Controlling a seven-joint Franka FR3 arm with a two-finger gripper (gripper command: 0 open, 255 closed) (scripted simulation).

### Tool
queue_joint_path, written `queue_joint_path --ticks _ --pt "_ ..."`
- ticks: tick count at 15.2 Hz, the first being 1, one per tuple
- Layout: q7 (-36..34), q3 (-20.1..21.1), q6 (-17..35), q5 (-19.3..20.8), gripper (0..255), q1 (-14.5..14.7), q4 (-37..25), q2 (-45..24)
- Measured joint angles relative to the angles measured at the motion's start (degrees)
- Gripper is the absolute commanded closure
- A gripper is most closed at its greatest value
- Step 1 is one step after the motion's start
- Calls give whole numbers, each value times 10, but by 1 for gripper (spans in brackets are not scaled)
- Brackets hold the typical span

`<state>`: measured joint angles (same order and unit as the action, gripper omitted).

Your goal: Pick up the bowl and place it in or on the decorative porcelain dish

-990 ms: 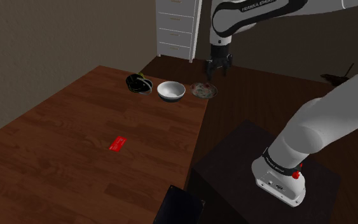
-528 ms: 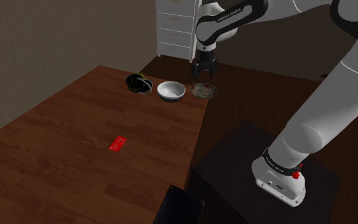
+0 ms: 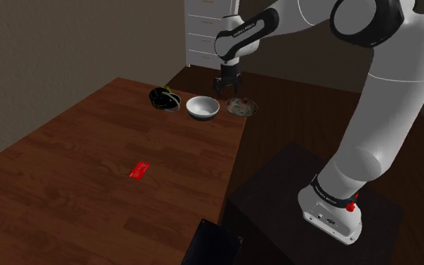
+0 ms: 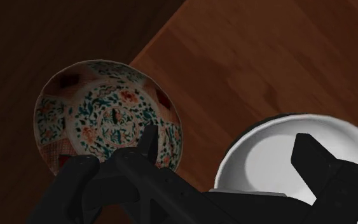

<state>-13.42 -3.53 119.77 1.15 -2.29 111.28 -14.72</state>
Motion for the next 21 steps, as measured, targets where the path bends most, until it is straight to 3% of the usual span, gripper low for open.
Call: queue_joint_path --ticks 8,15,21 --pt "-10 -1 2 -16 0 -9 -170 -159" --pt "-9 0 41 -17 0 -11 -157 -185" --pt "-9 0 46 -18 0 -11 -157 -189"
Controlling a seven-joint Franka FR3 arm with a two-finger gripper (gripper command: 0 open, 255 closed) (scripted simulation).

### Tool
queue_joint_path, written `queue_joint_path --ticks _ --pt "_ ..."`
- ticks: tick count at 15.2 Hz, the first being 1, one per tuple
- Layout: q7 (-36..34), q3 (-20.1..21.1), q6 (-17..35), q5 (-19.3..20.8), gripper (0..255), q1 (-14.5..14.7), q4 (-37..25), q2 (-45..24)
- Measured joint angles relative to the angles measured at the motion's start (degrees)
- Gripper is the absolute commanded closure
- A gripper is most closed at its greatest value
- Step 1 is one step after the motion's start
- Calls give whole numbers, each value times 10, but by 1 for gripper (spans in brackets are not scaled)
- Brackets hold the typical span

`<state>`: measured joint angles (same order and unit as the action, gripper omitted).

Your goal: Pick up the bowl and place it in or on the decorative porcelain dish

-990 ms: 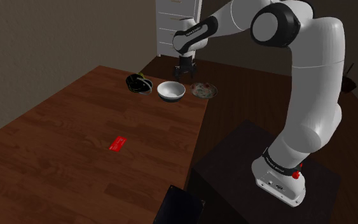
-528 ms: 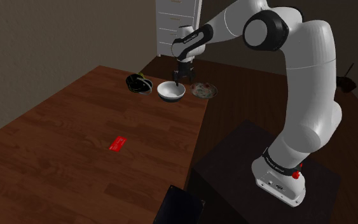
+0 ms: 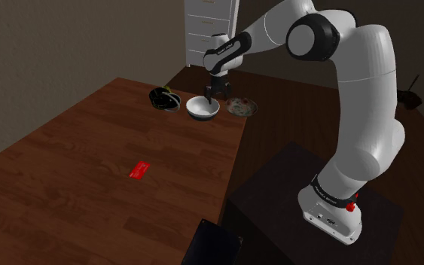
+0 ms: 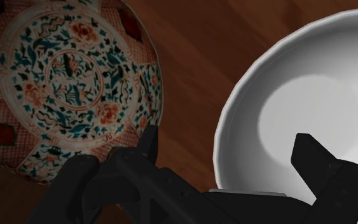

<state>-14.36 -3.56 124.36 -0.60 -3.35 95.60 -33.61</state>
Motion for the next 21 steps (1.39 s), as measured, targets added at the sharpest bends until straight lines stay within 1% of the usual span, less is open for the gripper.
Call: queue_joint_path --ticks 1,12,21 --pt "0 0 0 0 255 0 0 0" --pt "0 0 -2 0 255 0 0 2" --pt "0 -1 -51 2 255 1 -15 36"
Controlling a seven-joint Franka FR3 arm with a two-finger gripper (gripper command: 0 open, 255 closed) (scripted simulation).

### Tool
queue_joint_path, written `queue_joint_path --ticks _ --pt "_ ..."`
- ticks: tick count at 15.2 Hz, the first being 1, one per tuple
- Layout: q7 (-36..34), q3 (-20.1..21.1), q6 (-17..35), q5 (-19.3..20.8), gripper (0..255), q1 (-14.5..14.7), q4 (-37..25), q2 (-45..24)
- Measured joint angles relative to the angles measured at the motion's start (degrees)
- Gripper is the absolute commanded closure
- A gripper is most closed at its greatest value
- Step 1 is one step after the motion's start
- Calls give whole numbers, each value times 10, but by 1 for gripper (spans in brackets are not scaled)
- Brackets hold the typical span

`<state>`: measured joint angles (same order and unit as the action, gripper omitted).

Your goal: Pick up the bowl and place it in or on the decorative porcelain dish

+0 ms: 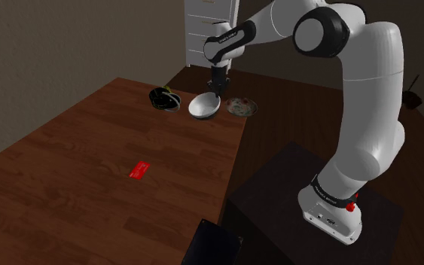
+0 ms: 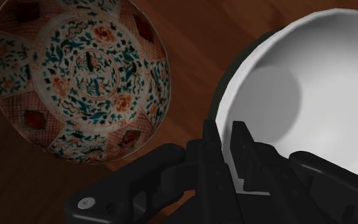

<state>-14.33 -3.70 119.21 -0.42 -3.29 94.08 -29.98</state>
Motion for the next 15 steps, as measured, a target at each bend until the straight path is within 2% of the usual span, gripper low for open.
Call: queue_joint_path --ticks 13,15 --pt "-2 -1 -81 2 255 2 -40 41" --pt "12 -5 -83 3 255 -7 -28 55"
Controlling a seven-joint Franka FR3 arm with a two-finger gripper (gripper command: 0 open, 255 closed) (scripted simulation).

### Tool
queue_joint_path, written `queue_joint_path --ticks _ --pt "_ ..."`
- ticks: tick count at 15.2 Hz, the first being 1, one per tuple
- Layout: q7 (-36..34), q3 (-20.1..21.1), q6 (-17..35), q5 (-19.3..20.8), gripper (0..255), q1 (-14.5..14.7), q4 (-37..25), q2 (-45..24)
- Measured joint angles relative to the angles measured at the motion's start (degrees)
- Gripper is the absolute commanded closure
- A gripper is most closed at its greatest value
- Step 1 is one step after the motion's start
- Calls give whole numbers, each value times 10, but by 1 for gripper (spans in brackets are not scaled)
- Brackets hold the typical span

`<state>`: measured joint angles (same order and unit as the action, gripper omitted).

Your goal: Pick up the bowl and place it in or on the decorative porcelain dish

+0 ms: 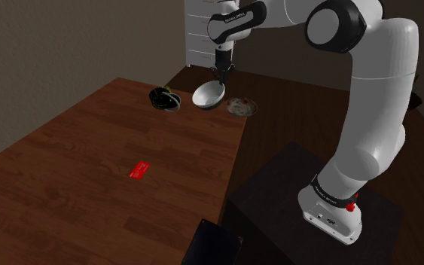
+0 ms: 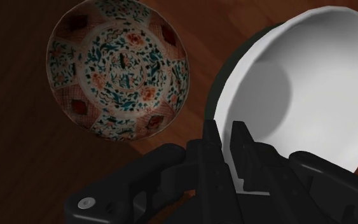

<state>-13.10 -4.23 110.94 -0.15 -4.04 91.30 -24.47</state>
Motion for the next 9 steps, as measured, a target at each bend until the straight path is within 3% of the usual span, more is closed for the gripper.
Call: queue_joint_path --ticks 9 --pt "96 -34 -4 2 255 -63 61 67"
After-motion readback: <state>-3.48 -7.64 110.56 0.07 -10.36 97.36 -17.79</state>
